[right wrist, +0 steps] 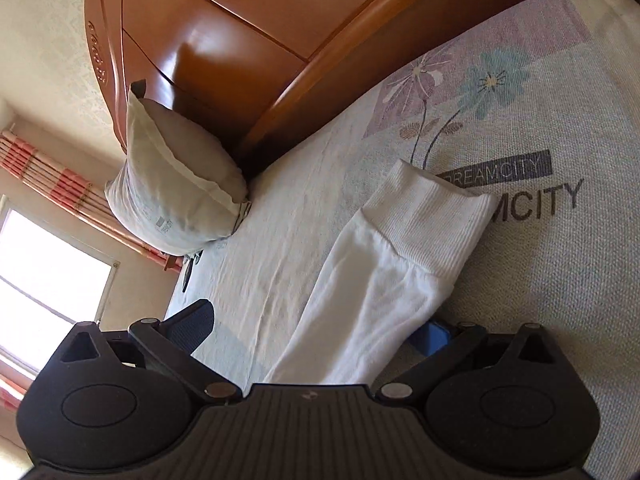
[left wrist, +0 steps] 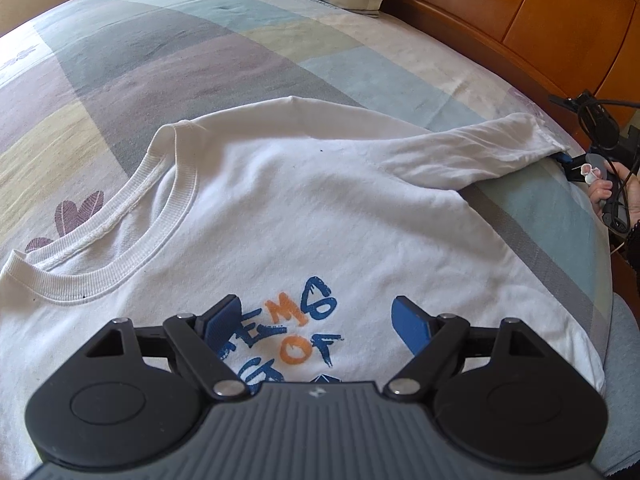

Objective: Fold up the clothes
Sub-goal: 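Move the right gripper to the sleeve cuff and grasp it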

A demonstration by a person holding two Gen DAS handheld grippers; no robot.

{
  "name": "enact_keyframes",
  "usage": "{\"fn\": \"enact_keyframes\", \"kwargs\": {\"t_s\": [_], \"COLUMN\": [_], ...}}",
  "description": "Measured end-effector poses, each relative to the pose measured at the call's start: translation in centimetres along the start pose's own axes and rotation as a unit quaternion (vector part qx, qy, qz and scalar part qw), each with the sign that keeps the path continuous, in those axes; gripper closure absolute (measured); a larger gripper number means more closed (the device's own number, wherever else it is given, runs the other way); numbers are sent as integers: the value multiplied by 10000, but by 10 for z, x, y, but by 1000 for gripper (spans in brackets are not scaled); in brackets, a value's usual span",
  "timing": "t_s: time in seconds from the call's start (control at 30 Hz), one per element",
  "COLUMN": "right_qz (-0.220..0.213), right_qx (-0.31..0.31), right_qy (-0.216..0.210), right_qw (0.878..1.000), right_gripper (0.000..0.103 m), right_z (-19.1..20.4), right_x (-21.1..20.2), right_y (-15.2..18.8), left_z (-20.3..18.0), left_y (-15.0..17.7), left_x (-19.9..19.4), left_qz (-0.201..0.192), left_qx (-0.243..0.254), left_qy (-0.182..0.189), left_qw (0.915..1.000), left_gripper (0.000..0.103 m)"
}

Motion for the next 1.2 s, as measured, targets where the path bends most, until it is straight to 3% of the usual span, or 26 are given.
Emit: {"fn": "enact_keyframes", "kwargs": {"t_s": [0.17,0.27,0.37,0.4,0.43,0.5,0.67,1.0,1.13,1.2], "right_qz": [-189,-378,-620,-668,-654,-599,-381,-193,138,542], "right_qx": [-544,-564,-368,-132,160,475,623,-114,-450,-552], "right_qy": [244,377,598,657,736,469,792,852,1241,1604], "right_qw": [9980,9970,9956,9955,9950,9960,9942,9961,9912,9840], "right_gripper": [3,8,43,68,100,100,97,95,93,87], "right_z": [6,3,-10,-21,-34,-46,-35,5,4,-1], "right_x": [7,7,3,0,-3,-6,-6,-78,-97,-97], "right_y": [3,3,3,2,1,-1,-7,-5,1,8], "left_z": [3,6,12,14,16,19,21,17,14,14], "left_y": [5,8,12,14,15,18,18,15,13,13], "left_x": [-4,-9,-15,-16,-17,-18,-24,-20,-17,-17], "left_qz": [-15,-55,-87,-84,-74,-51,-142,-150,-157,-175], "left_qx": [-56,-120,-221,-251,-281,-339,-410,-356,-310,-299], "left_qy": [21,18,24,14,-5,-47,-22,53,133,122], "left_qw": [10000,9999,9997,9996,9996,9994,9991,9992,9993,9993], "left_gripper": [21,21,21,21,21,21,21,21,21,21]}}
Point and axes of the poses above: each gripper's, at about its wrist camera, not at the fingertips, and x roughly the way its jaws point, z to its left, y to its underside, the point moved 4 cm from there along x, roughly the way its jaws point, and after that the axes turned 1 degree about -x, right-handed, at the moved point
